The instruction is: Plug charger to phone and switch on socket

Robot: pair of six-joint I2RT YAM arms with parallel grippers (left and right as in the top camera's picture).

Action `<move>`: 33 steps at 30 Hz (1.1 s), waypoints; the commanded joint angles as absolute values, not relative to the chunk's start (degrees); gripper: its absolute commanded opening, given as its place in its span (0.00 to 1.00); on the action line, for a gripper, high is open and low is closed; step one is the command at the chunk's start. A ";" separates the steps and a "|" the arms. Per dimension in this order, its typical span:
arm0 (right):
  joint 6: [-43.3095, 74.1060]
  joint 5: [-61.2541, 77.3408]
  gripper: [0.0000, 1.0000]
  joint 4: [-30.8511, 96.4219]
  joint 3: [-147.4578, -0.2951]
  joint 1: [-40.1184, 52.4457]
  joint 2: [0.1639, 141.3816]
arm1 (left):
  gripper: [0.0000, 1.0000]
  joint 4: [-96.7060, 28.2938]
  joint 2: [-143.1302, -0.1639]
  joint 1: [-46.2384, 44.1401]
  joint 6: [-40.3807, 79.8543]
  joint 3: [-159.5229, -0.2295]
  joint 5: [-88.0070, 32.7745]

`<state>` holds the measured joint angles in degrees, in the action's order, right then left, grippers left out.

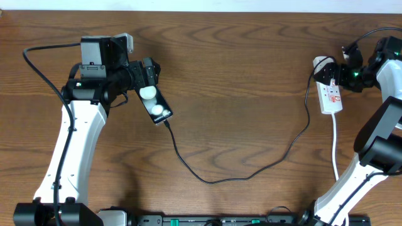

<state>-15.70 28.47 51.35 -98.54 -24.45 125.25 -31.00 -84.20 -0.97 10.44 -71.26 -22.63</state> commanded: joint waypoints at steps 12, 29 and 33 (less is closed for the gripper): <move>-15.42 29.02 0.99 50.13 -99.15 -22.02 126.45 | 0.92 -30.98 -83.35 -0.99 9.69 -71.88 -23.38; -13.72 30.59 0.99 48.58 -95.07 -22.02 126.45 | 0.92 -30.98 -83.35 -0.99 9.69 -71.88 -23.40; -13.72 31.48 0.99 48.34 -94.41 -22.04 126.48 | 0.92 -31.03 -83.35 -0.99 9.69 -71.88 -23.38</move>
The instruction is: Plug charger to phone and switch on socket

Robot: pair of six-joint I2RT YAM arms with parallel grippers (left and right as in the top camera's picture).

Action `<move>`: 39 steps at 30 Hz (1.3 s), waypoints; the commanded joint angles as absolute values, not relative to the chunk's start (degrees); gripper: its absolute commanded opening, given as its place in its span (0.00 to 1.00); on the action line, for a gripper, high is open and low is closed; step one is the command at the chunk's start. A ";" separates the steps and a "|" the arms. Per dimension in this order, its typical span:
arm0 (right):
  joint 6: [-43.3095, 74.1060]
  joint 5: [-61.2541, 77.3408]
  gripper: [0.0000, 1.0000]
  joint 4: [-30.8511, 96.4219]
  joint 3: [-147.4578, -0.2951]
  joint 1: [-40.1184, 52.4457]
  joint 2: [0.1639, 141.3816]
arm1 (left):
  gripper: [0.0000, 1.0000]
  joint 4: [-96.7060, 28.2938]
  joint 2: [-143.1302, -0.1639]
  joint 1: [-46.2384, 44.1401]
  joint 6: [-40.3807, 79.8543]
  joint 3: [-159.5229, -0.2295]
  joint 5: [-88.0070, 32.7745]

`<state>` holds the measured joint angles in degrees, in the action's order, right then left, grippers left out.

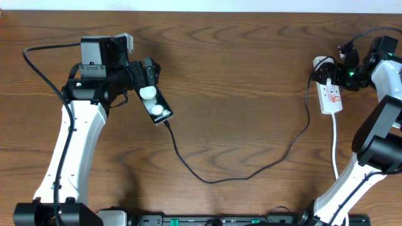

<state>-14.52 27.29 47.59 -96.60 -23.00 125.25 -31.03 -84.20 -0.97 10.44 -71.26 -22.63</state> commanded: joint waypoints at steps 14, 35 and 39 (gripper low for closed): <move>-13.61 34.94 0.98 49.47 -93.51 -22.06 126.48 | 0.92 -31.20 -83.35 -0.99 9.69 -71.88 -23.38; -12.16 35.59 0.98 47.62 -88.23 -22.09 126.37 | 0.92 -31.20 -83.35 -0.99 9.69 -71.88 -23.38; -10.07 27.31 0.99 50.17 -89.49 -22.61 126.13 | 0.92 -31.20 -83.35 -0.99 9.69 -71.88 -23.38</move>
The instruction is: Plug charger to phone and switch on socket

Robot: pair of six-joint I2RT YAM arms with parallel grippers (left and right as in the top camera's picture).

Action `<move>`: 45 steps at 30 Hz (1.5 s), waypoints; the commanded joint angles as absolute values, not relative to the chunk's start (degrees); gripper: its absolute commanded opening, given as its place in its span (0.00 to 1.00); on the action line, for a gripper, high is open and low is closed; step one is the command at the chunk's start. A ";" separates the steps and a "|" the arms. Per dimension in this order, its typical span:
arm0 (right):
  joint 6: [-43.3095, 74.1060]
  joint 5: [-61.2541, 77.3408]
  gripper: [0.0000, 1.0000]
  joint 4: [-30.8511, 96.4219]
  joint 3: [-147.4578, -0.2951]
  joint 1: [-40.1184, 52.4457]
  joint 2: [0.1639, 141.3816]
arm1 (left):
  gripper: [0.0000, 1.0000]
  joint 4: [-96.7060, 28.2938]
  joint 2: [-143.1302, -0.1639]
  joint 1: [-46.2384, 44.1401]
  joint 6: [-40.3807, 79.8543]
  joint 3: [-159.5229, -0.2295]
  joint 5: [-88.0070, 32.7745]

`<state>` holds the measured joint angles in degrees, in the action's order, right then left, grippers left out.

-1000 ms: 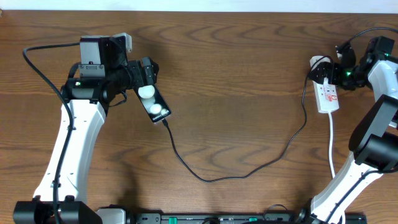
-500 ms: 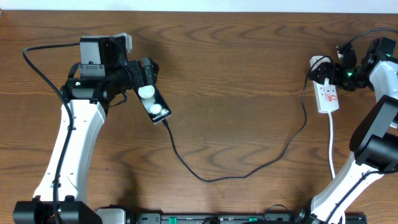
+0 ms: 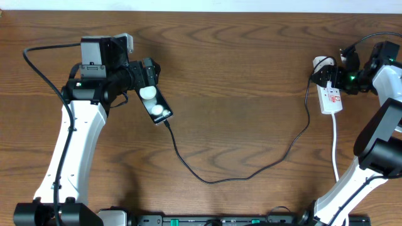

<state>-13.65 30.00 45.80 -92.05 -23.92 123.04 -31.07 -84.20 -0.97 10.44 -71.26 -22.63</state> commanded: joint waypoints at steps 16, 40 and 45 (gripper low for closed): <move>-6.17 11.03 0.99 57.74 -92.53 -30.13 114.76 | 0.92 -31.18 -83.35 -0.99 9.72 -71.88 -23.38; -0.25 18.72 0.99 61.76 -92.51 -29.91 87.85 | 0.92 -31.20 -83.35 -0.99 9.67 -71.85 -23.38; -0.25 18.72 0.99 61.76 -92.51 -29.91 87.85 | 0.92 -31.20 -83.35 -0.99 9.67 -71.85 -23.35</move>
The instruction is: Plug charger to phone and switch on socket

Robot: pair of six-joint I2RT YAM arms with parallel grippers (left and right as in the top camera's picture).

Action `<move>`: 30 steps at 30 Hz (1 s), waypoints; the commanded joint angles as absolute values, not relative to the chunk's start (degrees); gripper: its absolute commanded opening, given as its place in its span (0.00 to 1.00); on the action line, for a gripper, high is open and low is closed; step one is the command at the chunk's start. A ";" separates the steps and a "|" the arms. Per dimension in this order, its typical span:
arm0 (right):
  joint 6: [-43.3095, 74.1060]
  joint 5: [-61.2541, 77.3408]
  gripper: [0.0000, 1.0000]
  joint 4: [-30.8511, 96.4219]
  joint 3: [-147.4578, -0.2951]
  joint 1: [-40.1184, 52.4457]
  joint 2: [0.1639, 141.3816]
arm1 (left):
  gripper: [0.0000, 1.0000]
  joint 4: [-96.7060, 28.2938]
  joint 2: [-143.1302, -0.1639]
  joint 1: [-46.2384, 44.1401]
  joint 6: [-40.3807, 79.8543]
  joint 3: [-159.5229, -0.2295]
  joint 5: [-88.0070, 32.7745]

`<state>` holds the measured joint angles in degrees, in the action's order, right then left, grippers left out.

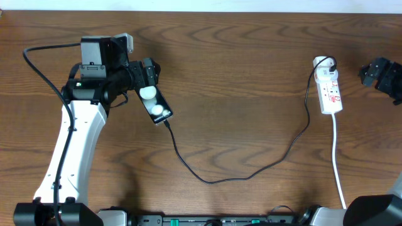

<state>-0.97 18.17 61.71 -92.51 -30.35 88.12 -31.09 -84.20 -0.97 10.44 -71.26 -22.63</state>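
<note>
A black phone (157, 104) lies slanted on the table at the left, and my left gripper (152, 102) is shut on it, its white pads (146, 93) showing over the phone. A black charger cable (207, 180) is plugged into the phone's lower end and loops across the table to a plug (323, 63) seated in the top of the white socket strip (330, 94). My right gripper (366, 71) hovers to the right of the strip, apart from it, with its fingers together and nothing held. The switch's state is too small to read.
The strip's white lead (337, 163) runs down toward the table's front edge. The left arm's white links (75, 144) stretch along the left side. Bare wood lies between the phone and the strip, above the cable loop.
My right gripper has left the top of the socket strip and now sits well to the right of it. The phone, the cable and the left arm have not moved.
At all three earlier moments my left gripper held the phone with the cable plugged in, and my right gripper stayed at the upper end of the socket strip, shifting only slightly. Now the right gripper is clear of the strip.
</note>
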 commanded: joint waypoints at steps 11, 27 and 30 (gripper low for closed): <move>-0.27 18.72 0.99 61.76 -92.51 -29.95 87.85 | 0.92 -31.22 -83.37 -0.99 9.69 -71.85 -23.40; -0.25 18.72 0.99 61.76 -92.51 -29.95 87.85 | 0.92 -37.50 -72.82 -0.73 9.67 -65.36 -13.69; -0.27 18.72 0.99 61.76 -92.51 -29.95 87.85 | 0.92 -37.34 -66.32 -0.73 9.67 -60.86 -11.84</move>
<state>-0.62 18.24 61.71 -92.51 -30.35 88.12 -37.28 -71.75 -0.91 10.44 -64.14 -15.81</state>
